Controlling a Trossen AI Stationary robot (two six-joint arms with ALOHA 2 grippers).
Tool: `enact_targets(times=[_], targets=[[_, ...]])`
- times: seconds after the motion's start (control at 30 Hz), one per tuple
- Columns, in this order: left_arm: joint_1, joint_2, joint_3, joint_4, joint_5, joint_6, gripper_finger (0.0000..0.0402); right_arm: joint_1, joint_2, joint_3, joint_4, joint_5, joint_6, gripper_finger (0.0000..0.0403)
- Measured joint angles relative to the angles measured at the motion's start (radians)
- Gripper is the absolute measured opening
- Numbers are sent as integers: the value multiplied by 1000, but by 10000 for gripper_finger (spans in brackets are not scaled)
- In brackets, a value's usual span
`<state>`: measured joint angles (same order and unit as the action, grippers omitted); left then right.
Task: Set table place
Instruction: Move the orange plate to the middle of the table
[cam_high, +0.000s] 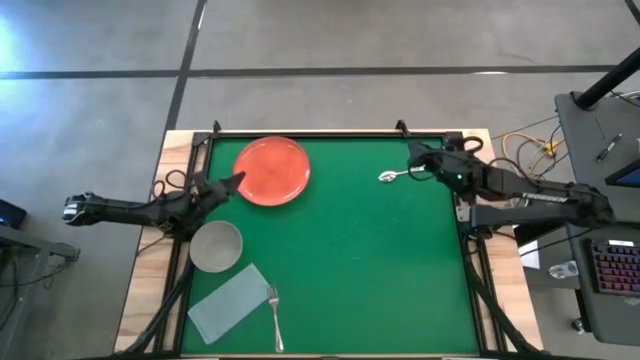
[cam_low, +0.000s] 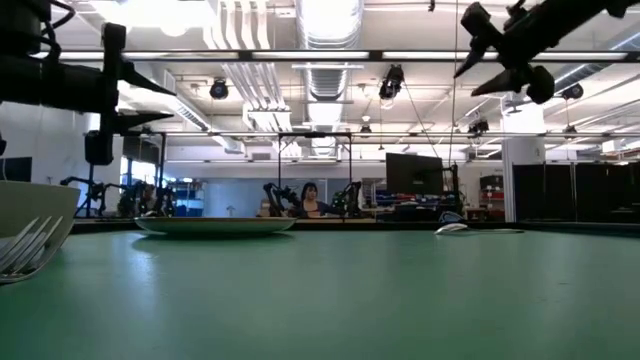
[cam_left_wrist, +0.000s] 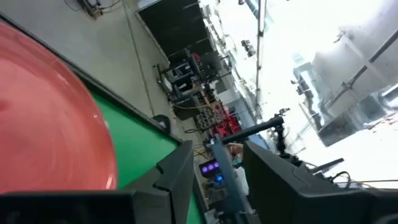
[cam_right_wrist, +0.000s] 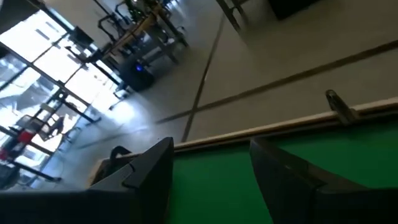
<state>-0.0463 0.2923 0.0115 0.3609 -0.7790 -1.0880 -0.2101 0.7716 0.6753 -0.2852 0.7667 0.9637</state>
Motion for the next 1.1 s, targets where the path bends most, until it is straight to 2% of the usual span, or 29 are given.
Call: enact_targets(times=[0.13,0.27,0.37,0.6,0.7,0.87,0.93,1.03,1.1], targets=[[1,-4,-1,-3,-1,2,125,0,47,83,-2,-6,-86,206],[1,-1,0,1,-95,-5,125,0,79,156,-3,-9,-262,206],[1,6,1,38,-96,-5,125,0,90,204,-6,-37,-353,206],[2,12,1,100,-175,-5,125,-13,117,303,-23,-18,-385,206],[3,16,9,112,-123,19,125,-35,132,354,-93,-16,-389,206],[20,32,24,103,-51,28,125,-89,190,439,-365,-14,-363,206],[36,45,44,101,23,58,125,-104,221,466,-435,-2,-348,206],[72,80,81,104,137,146,125,-118,270,479,-473,33,-368,206],[94,112,120,128,142,294,125,-118,296,488,-469,31,-368,206]])
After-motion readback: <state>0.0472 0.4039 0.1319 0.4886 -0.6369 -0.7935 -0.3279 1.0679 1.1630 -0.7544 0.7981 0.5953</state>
